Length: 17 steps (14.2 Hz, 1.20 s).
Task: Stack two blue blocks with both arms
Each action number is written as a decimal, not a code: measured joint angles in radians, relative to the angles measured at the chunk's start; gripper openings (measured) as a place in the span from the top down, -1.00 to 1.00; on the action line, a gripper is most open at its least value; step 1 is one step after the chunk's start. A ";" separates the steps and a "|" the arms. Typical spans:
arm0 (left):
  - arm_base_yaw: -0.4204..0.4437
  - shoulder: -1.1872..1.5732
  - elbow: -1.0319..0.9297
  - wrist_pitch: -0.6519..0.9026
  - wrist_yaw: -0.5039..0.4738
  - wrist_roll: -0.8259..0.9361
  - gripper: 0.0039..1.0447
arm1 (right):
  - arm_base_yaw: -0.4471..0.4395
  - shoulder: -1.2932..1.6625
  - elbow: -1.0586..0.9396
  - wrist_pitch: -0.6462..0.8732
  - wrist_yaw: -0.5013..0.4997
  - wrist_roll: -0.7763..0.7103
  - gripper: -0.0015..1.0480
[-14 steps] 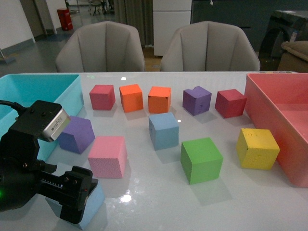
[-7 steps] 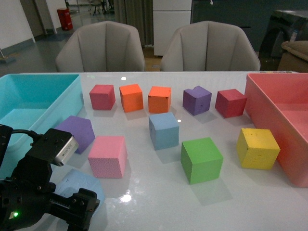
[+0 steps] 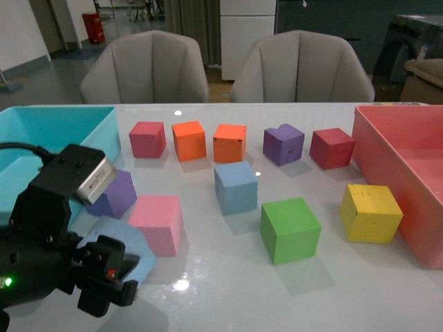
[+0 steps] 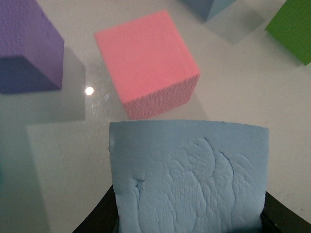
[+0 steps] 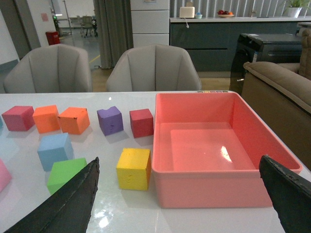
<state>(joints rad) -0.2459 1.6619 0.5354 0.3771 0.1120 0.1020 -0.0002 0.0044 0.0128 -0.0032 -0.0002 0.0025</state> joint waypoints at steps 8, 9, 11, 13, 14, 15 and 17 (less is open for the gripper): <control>-0.251 0.185 0.500 -0.264 -0.157 -0.101 0.18 | 0.000 0.000 0.000 0.000 0.000 0.000 -0.87; -0.263 0.243 0.575 -0.302 -0.158 -0.129 0.18 | 0.000 0.000 0.000 0.000 0.000 0.000 -0.87; -0.275 0.355 0.729 -0.366 -0.193 -0.148 0.19 | 0.000 0.000 0.000 0.000 0.000 0.000 -0.87; -0.277 0.443 0.873 -0.435 -0.213 -0.151 0.19 | 0.000 0.000 0.000 0.000 0.000 0.000 -0.87; -0.277 0.477 0.935 -0.460 -0.233 -0.151 0.19 | 0.000 0.000 0.000 0.000 0.000 0.000 -0.87; -0.274 0.504 0.987 -0.490 -0.237 -0.156 0.19 | 0.000 0.000 0.000 0.000 0.000 0.000 -0.87; -0.264 0.537 1.049 -0.517 -0.254 -0.159 0.19 | 0.000 0.000 0.000 0.000 0.000 0.000 -0.87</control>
<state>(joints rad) -0.5098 2.1994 1.5845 -0.1394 -0.1421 -0.0570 -0.0002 0.0044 0.0128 -0.0032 -0.0002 0.0025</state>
